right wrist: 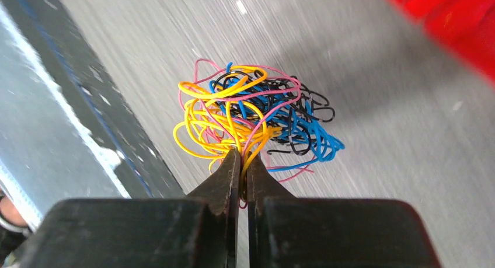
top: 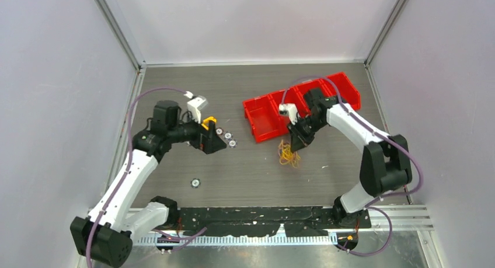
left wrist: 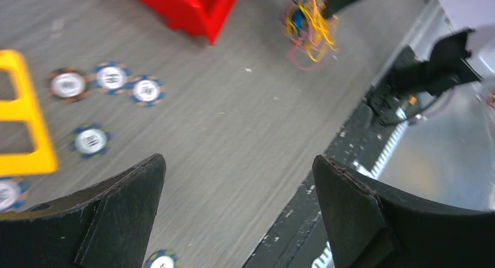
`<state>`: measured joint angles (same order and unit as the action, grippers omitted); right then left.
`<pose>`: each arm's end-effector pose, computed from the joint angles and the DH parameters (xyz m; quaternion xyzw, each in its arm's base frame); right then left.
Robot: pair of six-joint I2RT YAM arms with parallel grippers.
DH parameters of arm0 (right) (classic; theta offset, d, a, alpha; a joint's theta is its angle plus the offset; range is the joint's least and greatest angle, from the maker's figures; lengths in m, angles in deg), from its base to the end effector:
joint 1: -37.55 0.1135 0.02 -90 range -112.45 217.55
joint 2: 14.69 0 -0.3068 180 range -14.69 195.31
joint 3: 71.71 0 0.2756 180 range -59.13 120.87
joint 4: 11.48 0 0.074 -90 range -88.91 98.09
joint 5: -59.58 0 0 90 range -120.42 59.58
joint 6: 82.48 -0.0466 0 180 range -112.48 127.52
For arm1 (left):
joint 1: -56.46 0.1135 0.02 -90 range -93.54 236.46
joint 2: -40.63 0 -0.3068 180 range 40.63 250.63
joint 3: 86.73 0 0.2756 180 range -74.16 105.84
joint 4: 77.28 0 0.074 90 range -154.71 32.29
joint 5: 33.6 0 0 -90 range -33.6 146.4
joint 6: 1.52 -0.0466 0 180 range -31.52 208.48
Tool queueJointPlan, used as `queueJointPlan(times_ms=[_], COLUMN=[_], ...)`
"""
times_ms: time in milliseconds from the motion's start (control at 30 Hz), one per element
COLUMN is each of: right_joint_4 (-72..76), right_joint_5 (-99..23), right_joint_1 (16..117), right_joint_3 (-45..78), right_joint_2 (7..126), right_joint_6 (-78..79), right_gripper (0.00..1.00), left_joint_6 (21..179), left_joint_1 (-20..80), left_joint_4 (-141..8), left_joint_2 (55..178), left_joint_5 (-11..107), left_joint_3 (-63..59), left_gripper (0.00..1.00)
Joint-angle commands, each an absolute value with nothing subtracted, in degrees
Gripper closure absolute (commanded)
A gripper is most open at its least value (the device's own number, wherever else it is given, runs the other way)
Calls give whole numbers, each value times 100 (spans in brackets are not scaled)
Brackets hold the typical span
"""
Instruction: Untangle the cables
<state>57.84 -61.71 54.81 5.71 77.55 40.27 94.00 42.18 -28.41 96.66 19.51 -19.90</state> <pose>0.2889 0.1151 0.2363 -0.4190 0.8657 0.2602 0.0851 0.1936 -0.0781 0.3510 0.2033 0.8398 -0.3516 0.3602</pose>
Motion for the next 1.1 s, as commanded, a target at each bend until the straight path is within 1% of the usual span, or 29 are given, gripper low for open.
queueJointPlan(times_ms=[0, 100, 267, 333, 367, 400, 433, 500, 533, 567, 633, 667, 833, 967, 1067], right_joint_4=[5166, 4917, 4463, 4271, 4235, 4224, 4238, 4417, 4537, 4586, 4661, 4695, 5105, 5488, 5806], right_joint_5=[-7898, -8214, -8506, -8540, -8592, -8612, -8581, -8382, -8278, -7981, -7494, -7225, -6756, -6588, -6647], right_joint_1=[5747, 6043, 6371, 6461, 6479, 6493, 6495, 6482, 6425, 6378, 6103, 5803, 4516, 3974, 3879], right_joint_3=[1231, 1362, 1303, 1296, 1304, 1327, 1328, 1332, 1303, 1263, 1116, 1012, 967, 966, 872], right_joint_2=[6814, 6625, 6406, 6329, 6316, 6308, 6269, 6174, 6123, 6005, 5823, 5715, 5504, 5324, 5248], right_joint_6=[3114, 2717, 2200, 2035, 1993, 1979, 1977, 2149, 2276, 2323, 2386, 2413, 2840, 3272, 3627], right_gripper=[94, 94, 95, 95, 94, 94, 95, 95, 95, 95, 95, 95, 95, 95, 94], left_joint_6=[10039, 10365, 10779, 10838, 10841, 10830, 10817, 10660, 10567, 10526, 10394, 10109, 8818, 7742, 7604], left_joint_1=[3403, 2895, 2226, 2029, 1965, 1915, 1916, 2025, 2144, 2299, 2675, 2927, 3594, 3964, 3986], left_joint_4=[-4380, -5324, -5927, -6085, -6124, -6147, -6101, -5728, -5580, -5499, -5465, -5324, -3833, -2751, -2625], left_joint_2=[9857, 10144, 10969, 11241, 11365, 11503, 11628, 11787, 11794, 11742, 11412, 11220, 10581, 10543, 10451], left_joint_5=[1391, 1428, 1271, 1211, 1144, 1026, 855, 469, 340, 244, 85, 73, 283, 425, 424], left_joint_3=[-2287, -2356, -2005, -1866, -1790, -1713, -1634, -1504, -1504, -1581, -1888, -2067, -2270, -2142, -2165], left_gripper=[1, 1, 1, 7, 14, 25, 46, 79, 94, 100, 100, 100, 100, 100, 100])
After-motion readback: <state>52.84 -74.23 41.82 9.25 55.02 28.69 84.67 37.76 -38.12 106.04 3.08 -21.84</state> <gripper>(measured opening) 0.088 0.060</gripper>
